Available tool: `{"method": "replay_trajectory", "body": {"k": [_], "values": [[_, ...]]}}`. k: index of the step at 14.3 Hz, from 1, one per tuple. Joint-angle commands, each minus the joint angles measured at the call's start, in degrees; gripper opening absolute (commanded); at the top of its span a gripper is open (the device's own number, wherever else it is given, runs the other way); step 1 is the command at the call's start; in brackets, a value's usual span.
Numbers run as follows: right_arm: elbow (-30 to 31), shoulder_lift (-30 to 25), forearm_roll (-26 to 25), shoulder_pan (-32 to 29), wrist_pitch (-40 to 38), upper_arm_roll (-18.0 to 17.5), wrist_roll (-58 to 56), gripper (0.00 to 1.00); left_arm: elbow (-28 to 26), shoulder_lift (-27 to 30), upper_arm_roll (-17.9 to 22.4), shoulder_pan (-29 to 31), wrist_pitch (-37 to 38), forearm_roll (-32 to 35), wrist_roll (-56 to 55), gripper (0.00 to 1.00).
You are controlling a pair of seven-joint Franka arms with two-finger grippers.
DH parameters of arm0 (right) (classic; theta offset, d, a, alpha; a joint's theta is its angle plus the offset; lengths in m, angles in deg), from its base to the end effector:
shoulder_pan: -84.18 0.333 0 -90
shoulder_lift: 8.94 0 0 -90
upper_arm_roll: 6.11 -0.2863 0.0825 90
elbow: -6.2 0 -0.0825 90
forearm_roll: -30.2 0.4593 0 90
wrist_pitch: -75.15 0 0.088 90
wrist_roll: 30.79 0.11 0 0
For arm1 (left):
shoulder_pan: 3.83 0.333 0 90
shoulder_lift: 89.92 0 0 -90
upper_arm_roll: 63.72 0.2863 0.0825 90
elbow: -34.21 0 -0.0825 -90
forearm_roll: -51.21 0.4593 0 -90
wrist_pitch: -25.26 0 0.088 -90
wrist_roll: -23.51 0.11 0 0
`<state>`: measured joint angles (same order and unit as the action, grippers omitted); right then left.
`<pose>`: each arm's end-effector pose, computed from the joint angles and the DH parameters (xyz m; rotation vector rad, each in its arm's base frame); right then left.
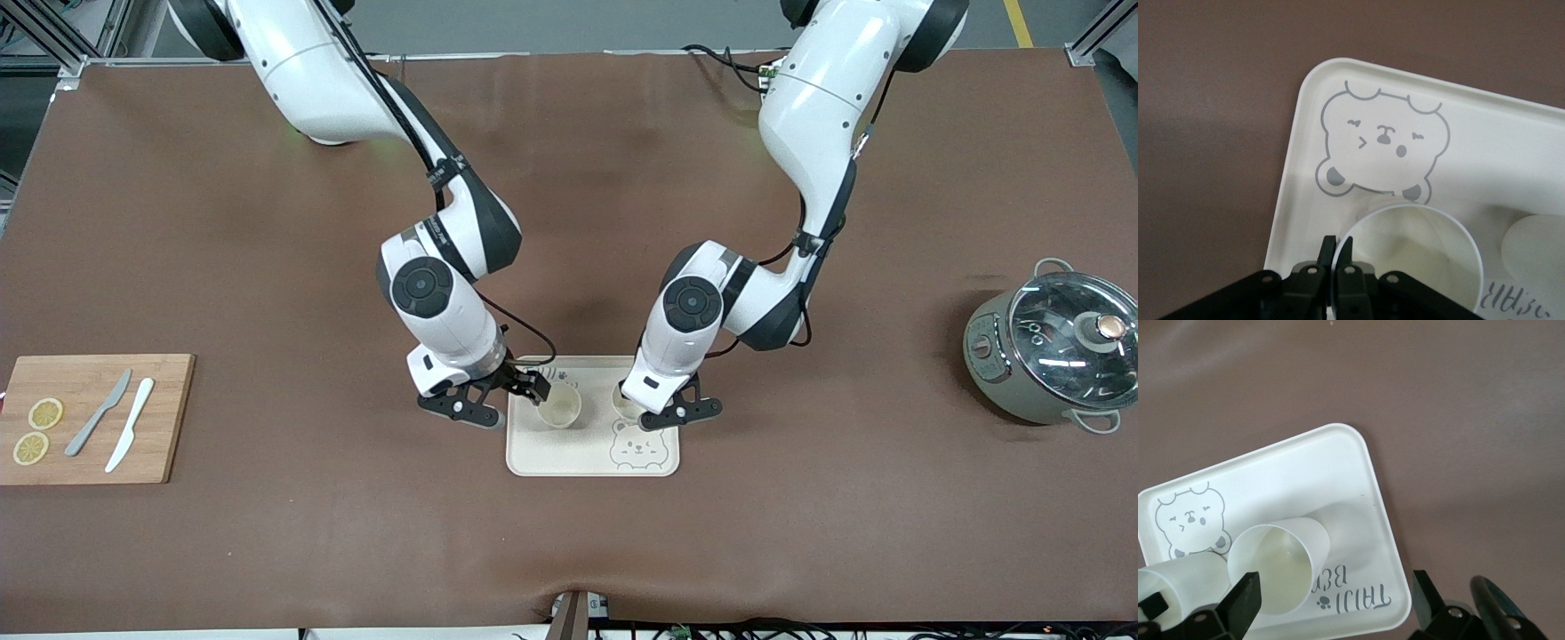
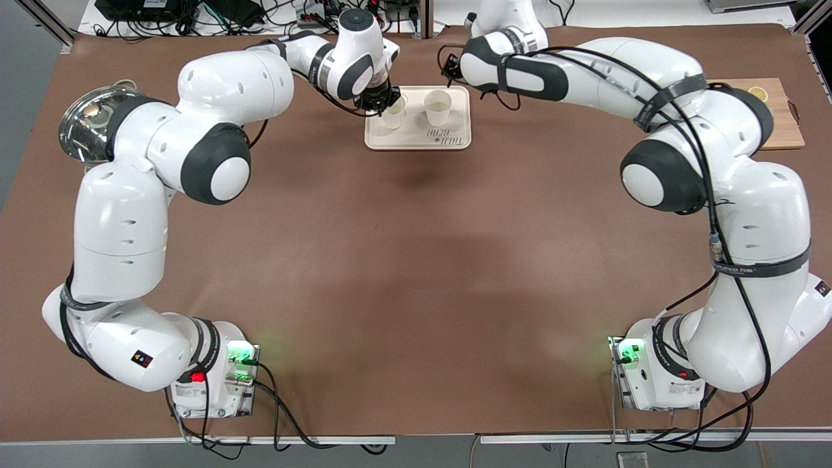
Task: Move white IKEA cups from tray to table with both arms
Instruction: 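Lift the cup with the left gripper while the right gripper grasps its cup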
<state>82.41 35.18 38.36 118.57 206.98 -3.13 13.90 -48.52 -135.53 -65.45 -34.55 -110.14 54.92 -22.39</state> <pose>0.6810 0.4292 0.2308 -2.9167 0.4374 -0.1616 0.6559 -0.4121 0.1560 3.0640 0.3103 0.1744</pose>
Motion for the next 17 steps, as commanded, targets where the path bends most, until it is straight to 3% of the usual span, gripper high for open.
{"method": "replay_trajectory", "body": {"k": [1,3,5,8,14,17], "values": [[-4.1,2.9,-0.1,1.1,-0.3,0.9,1.8,1.0,0.4,1.7,0.4,0.1,2.7,2.1,-1.4,0.0],[-4.3,3.4,-0.1,1.1,0.0,0.9,1.8,1.0,0.5,5.1,0.4,0.7,4.9,3.0,0.5,0.0],[-4.3,4.2,-0.4,1.2,1.6,0.8,1.7,1.0,-3.2,7.1,0.0,2.0,5.6,2.9,5.5,0.0],[-4.3,5.4,-0.8,1.5,2.7,0.8,1.8,1.0,-3.6,9.7,-0.2,1.2,9.1,3.1,4.3,0.0],[-4.1,6.4,-1.2,1.6,3.6,0.7,1.9,1.0,-7.5,23.4,-1.4,2.3,20.7,2.0,6.3,0.0],[-4.0,7.4,-1.3,2.3,4.9,0.7,1.9,1.0,-16.5,31.5,-1.4,4.2,19.7,2.0,8.4,0.0]]}}
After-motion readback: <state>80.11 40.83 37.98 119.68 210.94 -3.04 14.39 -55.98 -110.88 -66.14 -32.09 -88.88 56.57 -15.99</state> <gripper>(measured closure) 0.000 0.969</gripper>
